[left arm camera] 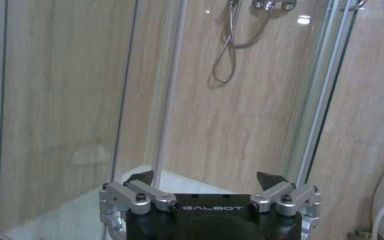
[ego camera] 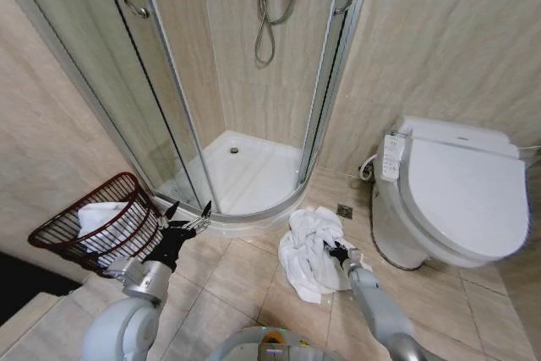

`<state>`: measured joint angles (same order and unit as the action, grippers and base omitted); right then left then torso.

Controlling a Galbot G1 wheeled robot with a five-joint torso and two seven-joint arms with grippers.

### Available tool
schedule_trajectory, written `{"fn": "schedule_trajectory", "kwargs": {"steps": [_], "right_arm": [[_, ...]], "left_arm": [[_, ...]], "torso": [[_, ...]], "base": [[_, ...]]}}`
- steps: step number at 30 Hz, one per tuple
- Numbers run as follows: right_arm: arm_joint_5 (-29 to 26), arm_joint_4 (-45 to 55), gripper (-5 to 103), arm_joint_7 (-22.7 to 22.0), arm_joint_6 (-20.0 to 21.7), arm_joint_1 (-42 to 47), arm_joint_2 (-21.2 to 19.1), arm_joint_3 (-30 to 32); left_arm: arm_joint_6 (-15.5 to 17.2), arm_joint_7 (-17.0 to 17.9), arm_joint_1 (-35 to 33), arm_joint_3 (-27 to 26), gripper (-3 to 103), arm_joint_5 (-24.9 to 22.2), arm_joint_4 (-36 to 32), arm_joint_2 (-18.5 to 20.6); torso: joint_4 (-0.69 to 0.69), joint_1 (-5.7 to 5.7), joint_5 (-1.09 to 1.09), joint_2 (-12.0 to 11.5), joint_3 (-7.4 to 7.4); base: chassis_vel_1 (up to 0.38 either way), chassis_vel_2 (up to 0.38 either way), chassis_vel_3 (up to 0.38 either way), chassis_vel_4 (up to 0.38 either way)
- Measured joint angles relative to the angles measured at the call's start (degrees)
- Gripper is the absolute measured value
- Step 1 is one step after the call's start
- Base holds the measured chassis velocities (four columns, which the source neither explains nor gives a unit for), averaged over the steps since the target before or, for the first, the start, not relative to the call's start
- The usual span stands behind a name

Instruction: Discard the used towel into the hamper.

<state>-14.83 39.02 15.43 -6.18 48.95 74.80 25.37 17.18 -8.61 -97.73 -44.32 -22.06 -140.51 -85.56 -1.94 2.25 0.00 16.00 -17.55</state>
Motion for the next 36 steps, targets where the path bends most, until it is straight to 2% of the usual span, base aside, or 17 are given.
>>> {"fn": "schedule_trajectory", "kwargs": {"steps": [5, 8, 10, 14, 16, 19, 22, 29, 30, 33, 34, 36], "right_arm": [[-0.35, 0.51, 31, 0.34, 0.0, 0.68, -0.44, 0.16], [-0.49, 0.89, 27, 0.43, -0.01, 1.02, -0.61, 0.24], [-0.5, 1.49, 20, 0.53, -0.01, 1.29, -0.63, 0.74], [-0.5, 2.9, 14, 0.61, -0.01, 1.96, -0.72, 1.31], [2.2, 3.52, 8, 0.55, -2.12, 2.43, -0.75, 2.63], [4.31, 5.43, 8, -0.09, -4.03, 3.36, -0.81, 4.03], [3.61, 10.01, 8, -1.05, -3.87, 5.49, -1.17, 4.82], [0.08, 30.94, 8, -3.58, -2.45, 14.83, -2.16, 6.67], [0.08, 30.94, 8, -3.58, -2.45, 14.83, -2.16, 6.67], [-2.31, 43.86, 8, -4.59, -1.66, 21.72, -2.23, 7.86], [-2.31, 43.86, 8, -4.59, -1.66, 21.72, -2.23, 7.86], [-3.4, 51.64, 8, -5.16, -1.42, 25.54, -2.29, 8.7]], "left_arm": [[0.0, 0.0, 0.0, 0.0, 100, 0.0, 0.0, 0.0], [0.0, 0.0, 0.0, 0.0, 100, 0.0, 0.0, 0.0], [0.0, 0.0, 0.0, 0.0, 100, 0.0, 0.0, 0.0], [0.0, 0.0, 0.0, 0.0, 100, 0.0, 0.0, 0.0], [0.0, 0.0, 0.0, 0.0, 100, 0.0, 0.0, 0.0], [0.0, 0.0, 0.0, 0.0, 100, 0.0, 0.0, 0.0], [0.0, 0.0, 0.0, 0.0, 100, 0.0, 0.0, 0.0], [0.0, 0.0, 0.0, 0.0, 100, 0.0, 0.0, 0.0], [0.0, 0.0, 0.0, 0.0, 100, 0.0, 0.0, 0.0], [0.0, 0.0, 0.0, 0.0, 100, 0.0, 0.0, 0.0], [0.0, 0.0, 0.0, 0.0, 100, 0.0, 0.0, 0.0], [0.0, 0.0, 0.0, 0.0, 100, 0.0, 0.0, 0.0]], "torso": [[0.0, 0.0, 0.0, 0.0, 0.0], [0.0, 0.0, 0.0, 0.0, 0.0], [0.0, 0.0, 0.0, 0.0, 0.0], [0.0, 0.0, 0.0, 0.0, 0.0], [0.0, 0.0, 0.01, 0.0, 0.0], [0.0, 0.0, 0.0, 0.0, 0.0], [0.01, 0.0, 0.01, 0.0, 0.0], [-0.01, 0.0, -0.02, 0.0, 0.0], [-0.01, 0.0, -0.02, 0.0, 0.0], [0.01, 0.0, 0.01, 0.0, 0.0], [0.01, 0.0, 0.01, 0.0, 0.0], [0.01, 0.0, -0.01, 0.0, 0.01]], "base": [[0.0, 0.0, 0.0, 0.0], [0.0, 0.0, 0.0, 0.0], [0.0, 0.0, 0.0, 0.0], [0.0, 0.0, 0.0, 0.0], [0.0, 0.0, 0.0, 0.0], [0.0, 0.0, 0.0, 0.0], [0.0, 0.0, 0.0, 0.0], [0.0, 0.0, 0.0, 0.0], [0.0, 0.0, 0.0, 0.0], [0.0, 0.0, 0.0, 0.0], [0.0, 0.0, 0.0, 0.0], [0.0, 0.0, 0.0, 0.0]]}}
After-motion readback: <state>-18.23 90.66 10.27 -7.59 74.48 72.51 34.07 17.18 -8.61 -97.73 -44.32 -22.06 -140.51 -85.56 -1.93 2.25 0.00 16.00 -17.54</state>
